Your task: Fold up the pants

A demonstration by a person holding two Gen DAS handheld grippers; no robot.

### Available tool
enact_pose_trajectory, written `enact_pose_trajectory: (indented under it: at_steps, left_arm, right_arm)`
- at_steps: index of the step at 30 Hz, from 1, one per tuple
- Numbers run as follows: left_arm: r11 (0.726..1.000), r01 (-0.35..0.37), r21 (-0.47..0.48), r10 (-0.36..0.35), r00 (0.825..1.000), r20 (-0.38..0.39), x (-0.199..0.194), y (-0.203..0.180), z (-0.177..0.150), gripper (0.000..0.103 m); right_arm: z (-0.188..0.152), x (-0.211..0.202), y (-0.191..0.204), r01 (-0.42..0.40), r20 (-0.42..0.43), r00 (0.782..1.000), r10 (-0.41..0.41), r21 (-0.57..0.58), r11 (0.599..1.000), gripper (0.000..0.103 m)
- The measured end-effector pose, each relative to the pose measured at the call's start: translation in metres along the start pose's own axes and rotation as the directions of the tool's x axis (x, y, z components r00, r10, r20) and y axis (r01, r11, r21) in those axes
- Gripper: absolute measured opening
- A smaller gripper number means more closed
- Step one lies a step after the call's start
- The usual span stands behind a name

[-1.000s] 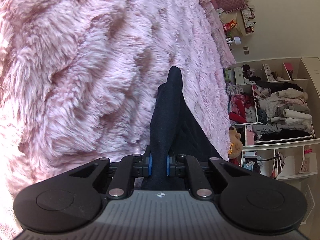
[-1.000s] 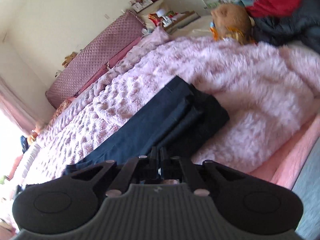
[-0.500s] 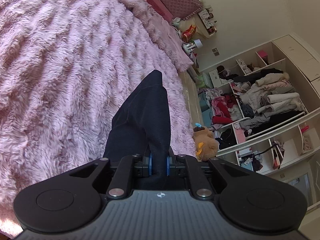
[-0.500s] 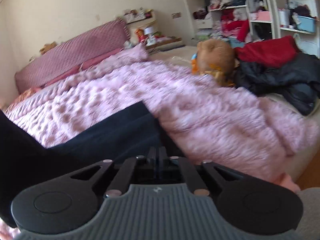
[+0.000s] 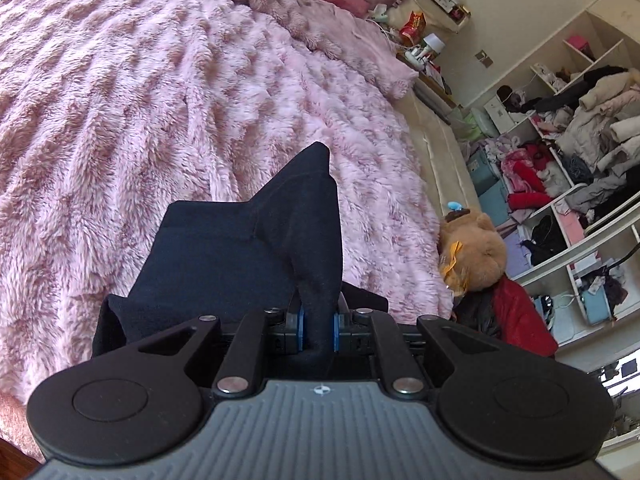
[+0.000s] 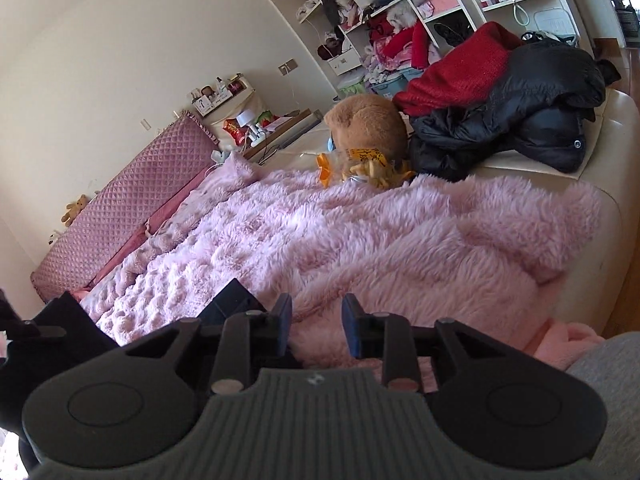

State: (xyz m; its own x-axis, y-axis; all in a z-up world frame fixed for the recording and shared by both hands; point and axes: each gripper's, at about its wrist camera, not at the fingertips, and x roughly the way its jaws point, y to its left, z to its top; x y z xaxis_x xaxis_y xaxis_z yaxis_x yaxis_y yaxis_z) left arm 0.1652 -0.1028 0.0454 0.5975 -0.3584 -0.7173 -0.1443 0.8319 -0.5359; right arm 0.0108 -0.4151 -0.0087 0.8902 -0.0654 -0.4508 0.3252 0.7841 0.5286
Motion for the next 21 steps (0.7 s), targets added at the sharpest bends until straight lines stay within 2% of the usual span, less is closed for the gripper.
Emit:
enact_pose_trajectory:
  at_steps: [6,13,16,17,18,20,21]
  left_arm:
    - [0.988,-0.107,0.114,0.111,0.994,-0.022,0.036,-0.052,-0.026,0.013]
    - [0.967,-0.146,0.207,0.161,0.985,-0.057,0.071,-0.094,-0.059,0.013]
    - [0.955,-0.172,0.243,0.187,0.982,-0.037,0.088,-0.105,-0.070,0.014]
    - [0.948,-0.173,0.268,0.188,0.982,-0.032,0.093,-0.107,-0.072,0.017]
    - [0.928,-0.159,0.338,0.185,0.982,-0.046,0.100,-0.113,-0.076,0.021]
    - [0.896,-0.120,0.428,0.173,0.981,-0.087,0.108,-0.119,-0.083,0.037]
    - [0.892,-0.098,0.442,0.154,0.984,-0.093,0.107,-0.120,-0.088,0.040]
  right_arm:
    - [0.000,0.003,-0.005,0.004,-0.003,1.000,-0.004,0.016,1.000,0.025]
    - [-0.001,0.010,-0.017,0.028,-0.029,0.999,-0.026,0.066,0.997,0.025]
    - [-0.002,0.011,-0.019,0.035,-0.030,0.999,-0.033,0.071,0.997,0.025]
    - [-0.003,0.011,-0.020,0.038,-0.031,0.999,-0.036,0.074,0.997,0.025]
    - [-0.003,0.011,-0.021,0.041,-0.031,0.999,-0.038,0.077,0.996,0.025]
    - [-0.003,0.011,-0.022,0.045,-0.030,0.999,-0.043,0.084,0.995,0.026]
    - [-0.003,0.011,-0.022,0.049,-0.029,0.999,-0.046,0.084,0.995,0.028]
